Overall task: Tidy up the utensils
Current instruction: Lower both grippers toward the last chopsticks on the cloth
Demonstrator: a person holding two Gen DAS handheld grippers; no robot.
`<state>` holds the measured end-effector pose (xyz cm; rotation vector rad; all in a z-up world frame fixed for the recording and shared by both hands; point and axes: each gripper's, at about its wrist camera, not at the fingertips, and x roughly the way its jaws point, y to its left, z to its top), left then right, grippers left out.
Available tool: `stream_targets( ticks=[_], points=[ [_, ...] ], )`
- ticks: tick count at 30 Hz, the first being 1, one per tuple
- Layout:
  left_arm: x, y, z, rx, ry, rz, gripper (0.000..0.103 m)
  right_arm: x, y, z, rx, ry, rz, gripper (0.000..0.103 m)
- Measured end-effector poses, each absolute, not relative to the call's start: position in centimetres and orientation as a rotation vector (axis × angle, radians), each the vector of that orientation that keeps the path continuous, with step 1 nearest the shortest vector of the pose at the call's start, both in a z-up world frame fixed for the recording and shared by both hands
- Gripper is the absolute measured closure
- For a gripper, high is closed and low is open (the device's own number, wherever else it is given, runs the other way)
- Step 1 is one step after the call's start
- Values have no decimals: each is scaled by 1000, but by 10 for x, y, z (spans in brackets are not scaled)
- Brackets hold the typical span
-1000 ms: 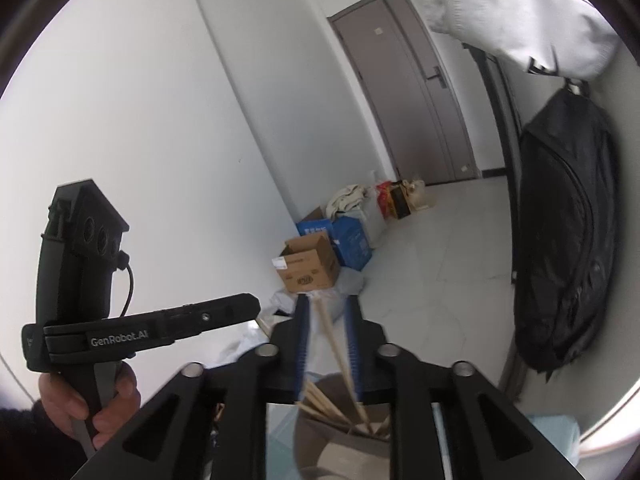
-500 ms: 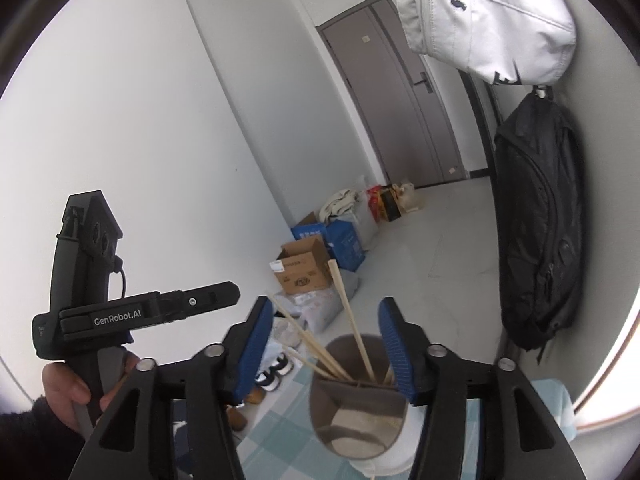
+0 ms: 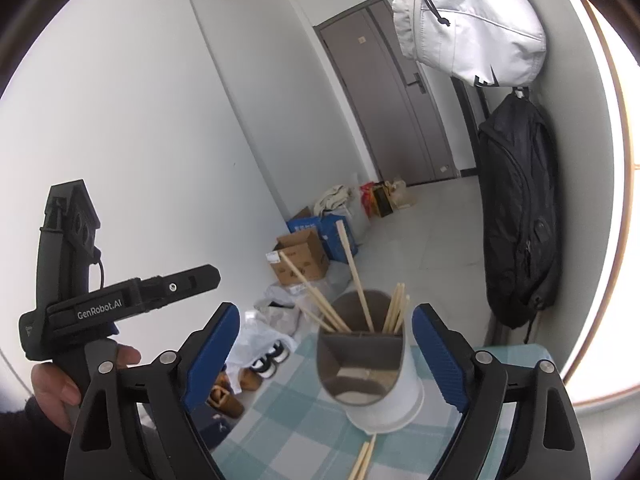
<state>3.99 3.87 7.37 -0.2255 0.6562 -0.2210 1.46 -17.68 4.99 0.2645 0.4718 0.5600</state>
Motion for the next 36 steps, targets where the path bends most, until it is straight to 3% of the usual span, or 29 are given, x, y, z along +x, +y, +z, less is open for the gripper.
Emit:
stream_targets(
  ticks=[10,15,26,29,36],
  points=[
    [18,33,53,-210,681,-198,30,-16,-181,31,255,483,536,4],
    [10,30,26,-210,717,-188,24,-23,-181,12,225,517,522,4],
    [8,34,-39,-234,831,-153,23,-17,-174,-52,196,768,490,5],
    [11,40,-49,-250,858,-146,23,-8,-168,-64,162,839,478,12],
    [16,56,-64,-317,928,-132,23,22,-146,-107,103,1045,458,49]
  ],
)
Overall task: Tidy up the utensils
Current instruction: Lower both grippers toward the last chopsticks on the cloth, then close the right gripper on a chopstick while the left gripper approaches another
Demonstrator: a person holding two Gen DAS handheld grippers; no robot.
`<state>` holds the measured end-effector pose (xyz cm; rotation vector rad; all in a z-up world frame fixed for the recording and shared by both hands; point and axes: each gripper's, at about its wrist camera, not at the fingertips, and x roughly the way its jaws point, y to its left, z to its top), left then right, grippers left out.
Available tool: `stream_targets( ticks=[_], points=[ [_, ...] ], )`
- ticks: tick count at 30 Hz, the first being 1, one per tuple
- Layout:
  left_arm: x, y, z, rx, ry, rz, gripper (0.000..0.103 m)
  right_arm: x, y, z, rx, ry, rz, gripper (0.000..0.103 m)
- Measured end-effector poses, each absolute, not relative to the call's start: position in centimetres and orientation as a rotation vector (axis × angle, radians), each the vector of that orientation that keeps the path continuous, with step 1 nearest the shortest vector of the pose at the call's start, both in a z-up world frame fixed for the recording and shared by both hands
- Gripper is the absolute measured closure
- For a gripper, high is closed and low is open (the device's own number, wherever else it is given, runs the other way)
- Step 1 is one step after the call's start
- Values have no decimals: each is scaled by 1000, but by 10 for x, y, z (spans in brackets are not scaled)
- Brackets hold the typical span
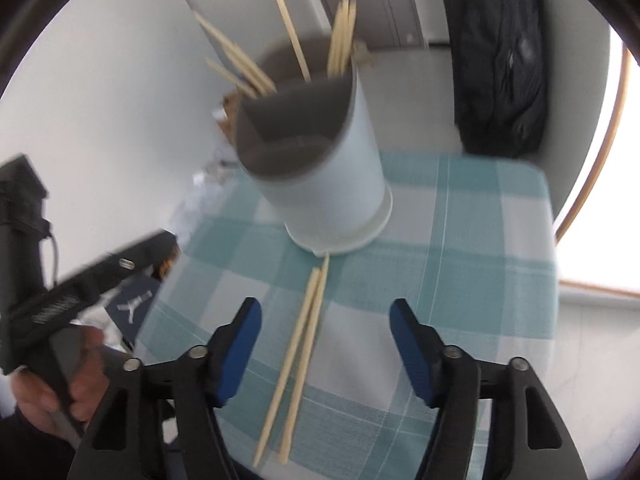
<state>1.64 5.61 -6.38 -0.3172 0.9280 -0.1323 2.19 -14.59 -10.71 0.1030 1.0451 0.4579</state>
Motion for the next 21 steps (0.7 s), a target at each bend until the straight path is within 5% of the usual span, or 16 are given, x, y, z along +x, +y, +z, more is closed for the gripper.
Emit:
stream_targets(
  ticks=[3,21],
  points=[
    [18,59,-67,-328,946,-114,23,34,-132,-125,50,1113,453,60],
    [27,80,-71,-422,981,-88,23,60,-87,-158,-156,1213,369,83]
  ],
)
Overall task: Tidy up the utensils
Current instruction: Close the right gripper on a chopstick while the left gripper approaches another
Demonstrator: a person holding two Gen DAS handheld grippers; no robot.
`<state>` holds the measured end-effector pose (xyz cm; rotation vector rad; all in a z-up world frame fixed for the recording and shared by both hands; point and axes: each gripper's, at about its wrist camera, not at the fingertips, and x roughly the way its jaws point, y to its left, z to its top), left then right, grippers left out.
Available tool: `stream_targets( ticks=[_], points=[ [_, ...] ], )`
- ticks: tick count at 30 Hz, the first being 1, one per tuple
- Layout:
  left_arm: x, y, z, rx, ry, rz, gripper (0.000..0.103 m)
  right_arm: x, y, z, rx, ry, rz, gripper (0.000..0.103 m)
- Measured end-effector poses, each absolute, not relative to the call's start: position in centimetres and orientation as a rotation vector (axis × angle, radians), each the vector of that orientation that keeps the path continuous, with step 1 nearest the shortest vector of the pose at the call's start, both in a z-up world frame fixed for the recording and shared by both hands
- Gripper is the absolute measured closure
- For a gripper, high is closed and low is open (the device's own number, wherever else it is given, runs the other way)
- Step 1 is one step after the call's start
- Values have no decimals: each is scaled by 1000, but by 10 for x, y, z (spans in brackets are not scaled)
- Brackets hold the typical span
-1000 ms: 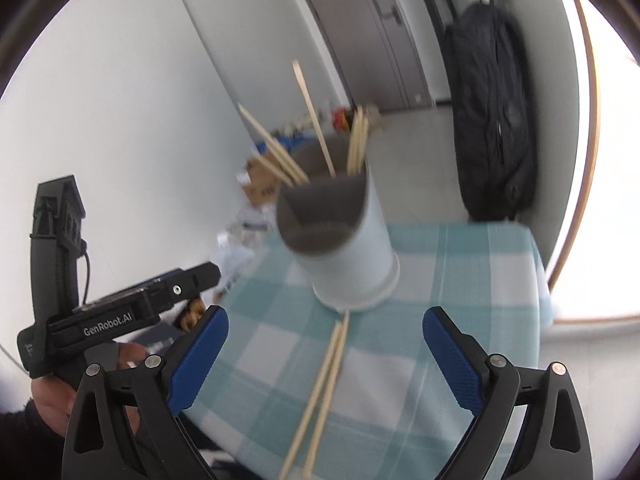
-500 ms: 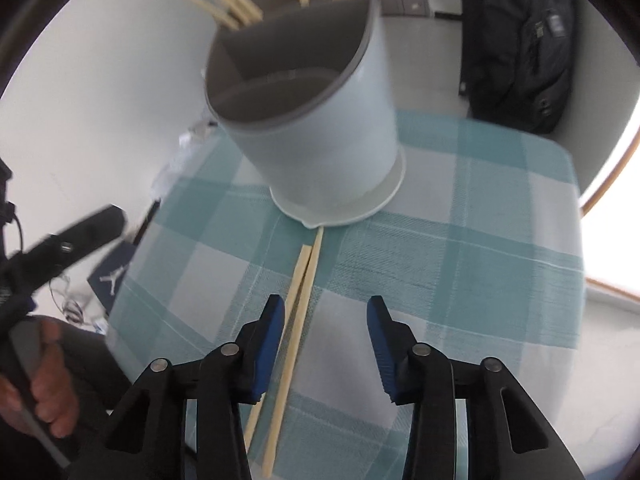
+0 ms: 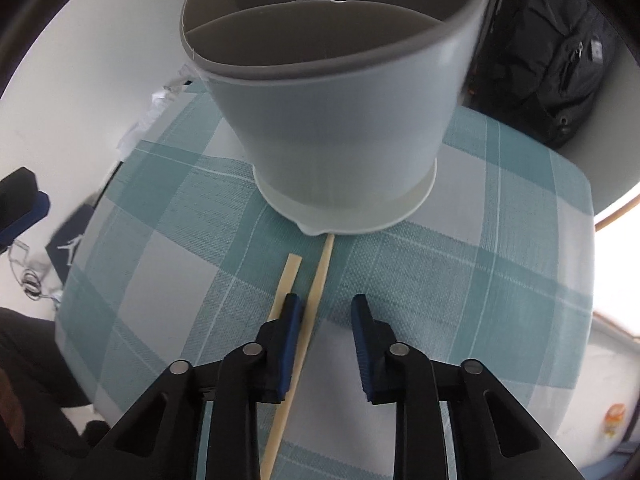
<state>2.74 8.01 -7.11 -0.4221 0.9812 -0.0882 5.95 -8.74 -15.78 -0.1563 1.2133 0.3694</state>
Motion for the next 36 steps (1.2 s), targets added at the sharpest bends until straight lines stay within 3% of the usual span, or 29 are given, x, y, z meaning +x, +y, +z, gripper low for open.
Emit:
stream_targets(
  ticks=[2,6,25,36],
  points=[
    [28,81,-72,-427,984,-88,23,57,-91,-159,-125,1226,371,93],
    [27,82,-72,-430,989,-92,23,46,-106,-158,-69,1235,356,97],
    [31,66,-83,-355,1041,-108,24,59,-97,-151,-43,1215,383,99],
    [37,26,-99,-242,1131,-158,24,56,-165,-108,213,1049,432,99]
  ],
)
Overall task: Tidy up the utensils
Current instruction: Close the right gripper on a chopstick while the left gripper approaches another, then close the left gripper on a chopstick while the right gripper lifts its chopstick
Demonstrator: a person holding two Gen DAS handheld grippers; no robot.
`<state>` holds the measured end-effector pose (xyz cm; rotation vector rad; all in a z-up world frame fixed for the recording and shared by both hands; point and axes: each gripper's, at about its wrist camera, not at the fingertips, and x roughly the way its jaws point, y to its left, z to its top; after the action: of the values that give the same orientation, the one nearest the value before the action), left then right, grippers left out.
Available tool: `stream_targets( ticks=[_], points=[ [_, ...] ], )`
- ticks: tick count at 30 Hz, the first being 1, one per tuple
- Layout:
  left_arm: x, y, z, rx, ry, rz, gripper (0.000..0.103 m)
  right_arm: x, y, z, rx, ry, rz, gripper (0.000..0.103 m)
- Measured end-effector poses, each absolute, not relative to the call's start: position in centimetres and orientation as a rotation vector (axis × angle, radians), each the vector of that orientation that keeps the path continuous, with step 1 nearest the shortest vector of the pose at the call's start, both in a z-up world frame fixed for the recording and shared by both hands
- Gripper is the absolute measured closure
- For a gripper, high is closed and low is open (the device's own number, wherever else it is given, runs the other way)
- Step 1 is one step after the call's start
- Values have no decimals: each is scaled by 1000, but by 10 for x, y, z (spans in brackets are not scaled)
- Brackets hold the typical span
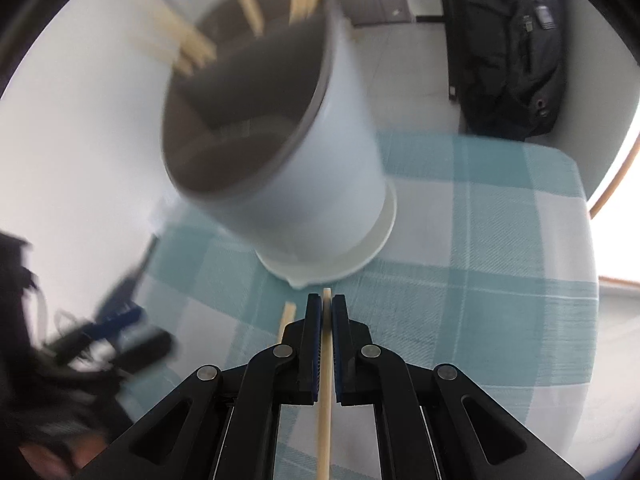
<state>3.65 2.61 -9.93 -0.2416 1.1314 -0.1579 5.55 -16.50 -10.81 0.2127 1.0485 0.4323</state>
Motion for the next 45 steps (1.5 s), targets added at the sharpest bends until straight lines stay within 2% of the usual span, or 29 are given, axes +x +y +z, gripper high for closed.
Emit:
stream_targets(
  ticks=[8,15,17,18,19,23,26,28,32,40,45],
  points=[
    [51,-8,-110,-143,1193,-185,24,37,-232,-81,423,916,440,99],
    [59,-25,-119,-71,1226,-147,24,28,-241,-76,477,872,433,99],
    [60,-30,-123,-35,1231,-123,28,27,-245,-76,492,871,424,99],
    [61,-33,-126,-19,1241,-119,33,28,-247,-75,497,872,420,99],
    [61,-35,-128,-11,1250,-118,42,27,-249,-77,500,870,417,99],
    [59,-40,-131,16,1255,-95,49,23,-248,-68,469,839,408,99],
    [59,-40,-129,12,1256,-89,62,21,-246,-63,435,810,401,99],
    [58,-40,-127,10,1254,-90,82,20,-247,-59,425,797,400,99],
    [62,-44,-128,14,1242,-92,99,19,-250,-56,431,782,392,99],
    [74,-42,-123,-5,1218,-97,100,16,-252,-49,422,751,391,99],
    [60,-32,-100,-46,1117,-109,101,15,-250,-47,419,737,401,99]
  ],
)
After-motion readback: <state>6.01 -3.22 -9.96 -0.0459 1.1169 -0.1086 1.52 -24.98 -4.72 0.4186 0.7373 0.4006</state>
